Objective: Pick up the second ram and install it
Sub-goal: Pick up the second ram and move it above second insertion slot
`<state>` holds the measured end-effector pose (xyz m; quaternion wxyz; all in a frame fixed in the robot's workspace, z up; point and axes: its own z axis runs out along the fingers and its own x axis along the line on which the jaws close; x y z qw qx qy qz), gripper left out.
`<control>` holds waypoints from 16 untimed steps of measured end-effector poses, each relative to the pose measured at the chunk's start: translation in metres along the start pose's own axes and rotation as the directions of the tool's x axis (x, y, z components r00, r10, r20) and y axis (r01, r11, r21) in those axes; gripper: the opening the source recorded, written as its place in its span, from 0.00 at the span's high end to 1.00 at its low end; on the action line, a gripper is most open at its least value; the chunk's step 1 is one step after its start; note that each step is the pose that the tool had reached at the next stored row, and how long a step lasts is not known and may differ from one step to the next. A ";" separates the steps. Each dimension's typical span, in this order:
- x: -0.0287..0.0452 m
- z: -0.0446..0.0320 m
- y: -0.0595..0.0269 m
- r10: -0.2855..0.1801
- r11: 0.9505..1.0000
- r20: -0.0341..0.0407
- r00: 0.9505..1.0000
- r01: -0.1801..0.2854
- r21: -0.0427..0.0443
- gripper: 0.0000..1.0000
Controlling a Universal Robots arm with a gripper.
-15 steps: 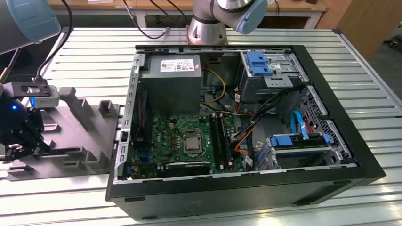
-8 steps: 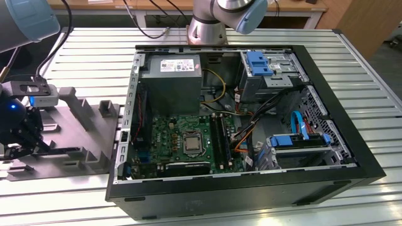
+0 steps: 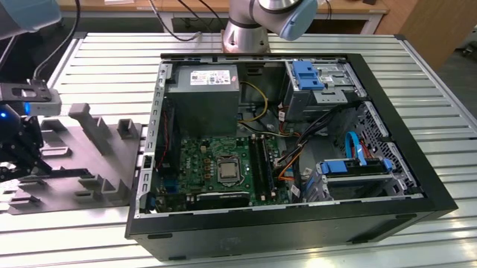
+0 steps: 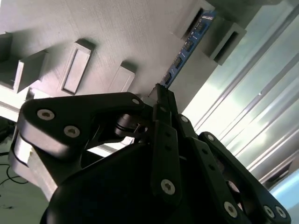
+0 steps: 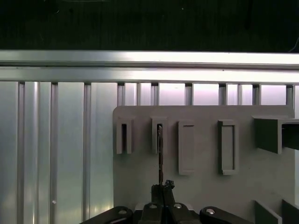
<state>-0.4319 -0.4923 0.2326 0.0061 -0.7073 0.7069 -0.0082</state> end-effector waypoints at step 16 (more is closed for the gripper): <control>0.0002 -0.0714 -0.0014 0.000 1.000 0.000 1.000 0.000 0.000 0.89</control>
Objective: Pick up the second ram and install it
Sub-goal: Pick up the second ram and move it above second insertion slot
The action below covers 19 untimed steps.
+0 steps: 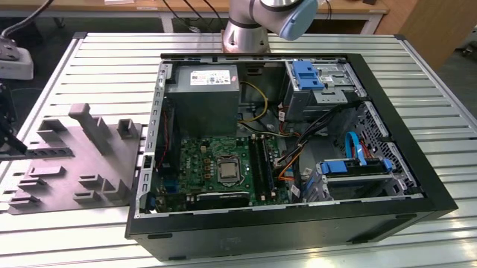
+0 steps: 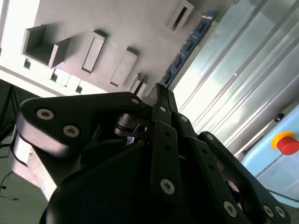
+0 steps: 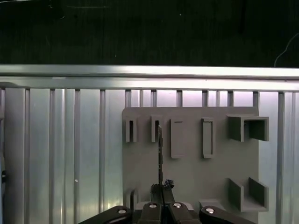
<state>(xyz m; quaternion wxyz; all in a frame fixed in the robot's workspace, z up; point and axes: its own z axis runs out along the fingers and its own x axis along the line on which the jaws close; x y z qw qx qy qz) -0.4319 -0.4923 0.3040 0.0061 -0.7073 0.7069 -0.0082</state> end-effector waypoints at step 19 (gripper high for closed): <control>0.0003 -0.0854 -0.0017 0.000 1.000 0.000 1.000 0.000 0.000 0.89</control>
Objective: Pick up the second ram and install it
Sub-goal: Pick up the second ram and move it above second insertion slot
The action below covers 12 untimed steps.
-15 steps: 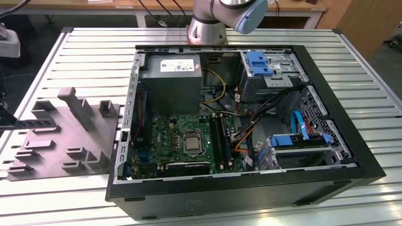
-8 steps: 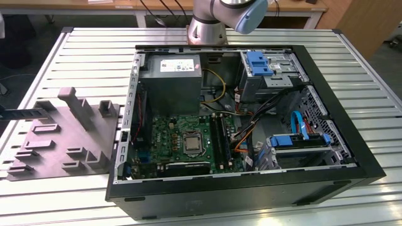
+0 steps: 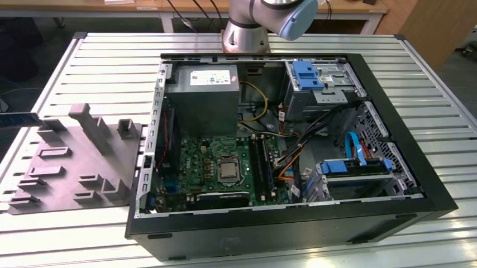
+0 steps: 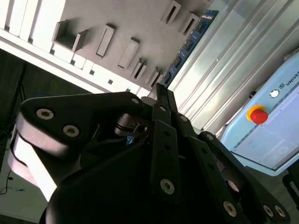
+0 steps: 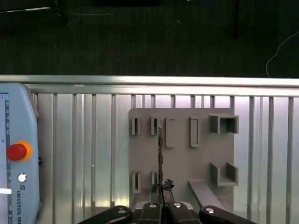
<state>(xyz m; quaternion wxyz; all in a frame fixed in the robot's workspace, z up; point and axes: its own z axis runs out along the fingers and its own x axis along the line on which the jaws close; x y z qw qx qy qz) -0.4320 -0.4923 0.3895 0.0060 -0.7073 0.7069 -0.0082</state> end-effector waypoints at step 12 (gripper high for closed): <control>0.0001 -0.0151 -0.0003 0.000 1.000 0.000 1.000 0.000 0.000 0.89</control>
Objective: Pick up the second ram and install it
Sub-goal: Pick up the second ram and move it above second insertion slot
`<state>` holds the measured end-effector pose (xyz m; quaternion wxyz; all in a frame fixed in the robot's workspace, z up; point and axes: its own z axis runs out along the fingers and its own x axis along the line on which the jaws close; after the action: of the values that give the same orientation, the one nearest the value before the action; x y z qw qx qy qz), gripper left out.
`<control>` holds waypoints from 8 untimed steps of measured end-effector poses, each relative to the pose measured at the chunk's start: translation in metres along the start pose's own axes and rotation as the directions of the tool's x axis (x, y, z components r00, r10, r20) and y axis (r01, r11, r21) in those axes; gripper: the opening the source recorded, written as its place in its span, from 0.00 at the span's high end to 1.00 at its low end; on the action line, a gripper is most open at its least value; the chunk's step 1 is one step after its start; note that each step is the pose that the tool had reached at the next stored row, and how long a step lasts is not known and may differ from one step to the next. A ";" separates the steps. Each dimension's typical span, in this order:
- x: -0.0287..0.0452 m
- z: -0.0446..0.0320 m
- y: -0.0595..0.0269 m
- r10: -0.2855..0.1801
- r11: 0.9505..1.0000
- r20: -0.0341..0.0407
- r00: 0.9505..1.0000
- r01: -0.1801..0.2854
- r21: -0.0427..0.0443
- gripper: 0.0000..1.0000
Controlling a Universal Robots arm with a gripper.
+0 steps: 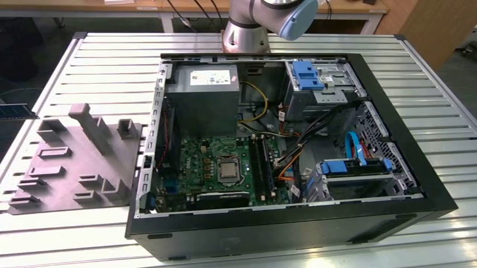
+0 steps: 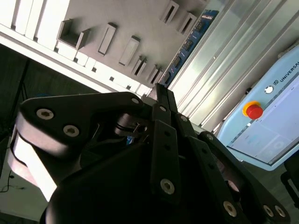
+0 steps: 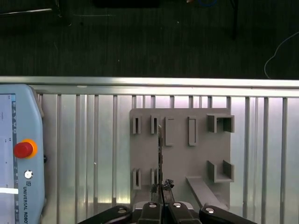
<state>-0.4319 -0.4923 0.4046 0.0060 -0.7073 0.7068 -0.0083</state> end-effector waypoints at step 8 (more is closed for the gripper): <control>0.0000 0.0001 -0.0119 0.000 1.000 0.000 1.000 0.000 0.000 0.89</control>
<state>-0.4201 -0.4923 0.4047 0.0059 -0.7073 0.7069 -0.0083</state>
